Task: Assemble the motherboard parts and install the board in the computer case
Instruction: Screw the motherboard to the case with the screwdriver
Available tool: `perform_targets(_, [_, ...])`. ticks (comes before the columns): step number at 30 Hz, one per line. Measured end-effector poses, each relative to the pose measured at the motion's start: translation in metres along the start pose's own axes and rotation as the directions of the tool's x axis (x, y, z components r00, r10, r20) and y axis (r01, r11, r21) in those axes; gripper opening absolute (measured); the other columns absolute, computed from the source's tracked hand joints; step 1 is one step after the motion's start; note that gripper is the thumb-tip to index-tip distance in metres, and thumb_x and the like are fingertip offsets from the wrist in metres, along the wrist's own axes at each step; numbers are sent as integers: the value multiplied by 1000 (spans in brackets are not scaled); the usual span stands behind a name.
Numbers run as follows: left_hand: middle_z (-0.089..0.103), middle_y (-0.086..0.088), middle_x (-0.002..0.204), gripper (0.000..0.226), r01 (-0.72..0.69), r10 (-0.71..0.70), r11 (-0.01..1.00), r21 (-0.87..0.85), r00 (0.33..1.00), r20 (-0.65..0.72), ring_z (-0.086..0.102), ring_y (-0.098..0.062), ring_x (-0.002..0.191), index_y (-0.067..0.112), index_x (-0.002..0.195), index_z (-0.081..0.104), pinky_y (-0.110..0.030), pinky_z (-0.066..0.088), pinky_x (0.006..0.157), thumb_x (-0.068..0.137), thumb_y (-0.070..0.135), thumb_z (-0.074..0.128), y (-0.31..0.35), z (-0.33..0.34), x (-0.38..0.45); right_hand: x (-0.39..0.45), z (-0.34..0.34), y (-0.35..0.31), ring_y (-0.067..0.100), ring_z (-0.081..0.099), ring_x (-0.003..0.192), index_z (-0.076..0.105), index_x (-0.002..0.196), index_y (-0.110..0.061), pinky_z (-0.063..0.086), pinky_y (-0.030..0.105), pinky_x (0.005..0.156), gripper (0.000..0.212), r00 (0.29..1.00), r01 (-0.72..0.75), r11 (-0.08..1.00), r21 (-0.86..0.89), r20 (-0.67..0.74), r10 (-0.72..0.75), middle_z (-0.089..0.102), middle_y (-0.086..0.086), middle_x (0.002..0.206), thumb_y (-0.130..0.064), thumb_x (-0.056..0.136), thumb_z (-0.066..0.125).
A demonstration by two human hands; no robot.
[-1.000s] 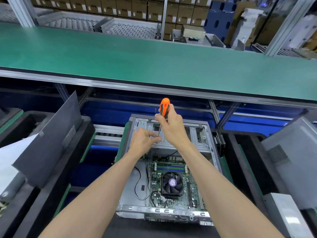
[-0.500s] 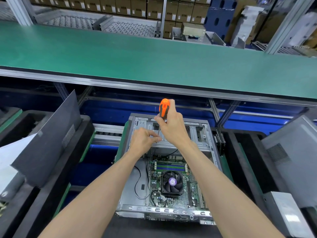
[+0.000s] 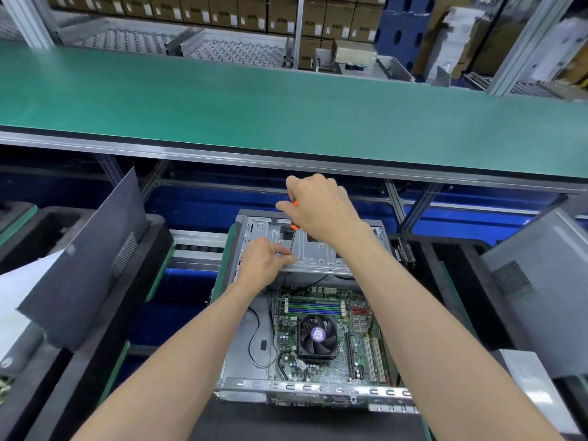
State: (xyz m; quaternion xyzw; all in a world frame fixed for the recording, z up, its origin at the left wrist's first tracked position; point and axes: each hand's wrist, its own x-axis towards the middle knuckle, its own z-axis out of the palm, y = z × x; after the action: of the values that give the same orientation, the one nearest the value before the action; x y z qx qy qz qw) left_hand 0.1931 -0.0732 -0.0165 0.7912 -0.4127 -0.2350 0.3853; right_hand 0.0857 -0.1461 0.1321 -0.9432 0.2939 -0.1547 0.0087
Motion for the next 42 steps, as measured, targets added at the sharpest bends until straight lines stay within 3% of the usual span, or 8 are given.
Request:
perform_targets(5, [73,-7,75,16,3,-3,999,47,1000,4,64,-19,65,16,88,81,-29,49,62,82,31,80,0,0,1,0,-10,-5,35,51,87,54,99,-9,46,42,72,19,993,28,995,92,114,-39,53,8,102,-16,82,56])
perform_targets(12, [77,-5,96,16,-2,1,996,89,1000,14,69,-19,87,18,90,81,-33,55,75,82,32,80,-4,4,2,4,-11,-9,31,45,77,41,83,-13,33,38,67,25,996,-11,995,-100,91,20,36,2,77,-31,97,50])
perform_targets(16, [77,-3,101,14,8,-9,996,88,1000,15,68,-18,84,20,90,81,-35,56,75,83,32,79,-4,4,2,2,-19,-10,33,52,80,54,83,-9,42,39,65,10,985,9,998,59,170,-19,50,6,93,-16,78,55])
perform_targets(25, [77,-2,97,13,-14,14,994,111,1000,4,67,-15,84,18,92,81,-31,55,75,84,28,78,-4,4,-2,5,-14,-8,30,43,74,39,77,-13,32,38,66,32,992,-38,993,-110,113,50,36,1,76,-36,96,52])
perform_targets(29, [77,-2,93,13,-34,33,992,122,999,13,66,-14,74,17,93,81,-32,55,70,85,26,77,-3,3,-3,3,-20,-11,31,51,80,56,86,-10,34,34,61,15,979,-9,997,76,204,-6,51,7,94,-15,72,57])
perform_targets(33, [77,-4,88,14,-17,17,995,102,1000,-2,68,-19,73,17,93,81,-36,57,73,85,27,76,-3,3,-6,2,-18,-10,32,48,81,47,92,-10,32,35,62,15,985,-16,999,32,171,11,43,5,88,-18,86,58])
perform_targets(38, [50,19,43,10,-61,88,991,120,966,-243,52,1,48,32,76,71,-11,36,51,84,37,72,-9,10,-34,2,-18,-8,31,44,79,45,88,-11,34,40,67,17,987,-12,1000,-18,160,15,40,4,88,-23,86,56])
perform_targets(42, [65,11,59,20,-25,33,953,303,999,-22,61,-7,62,23,67,70,-29,55,65,85,29,65,-22,22,-49,0,-19,-7,32,50,84,51,97,-9,40,39,66,22,978,0,991,131,207,-28,51,8,97,-12,76,55])
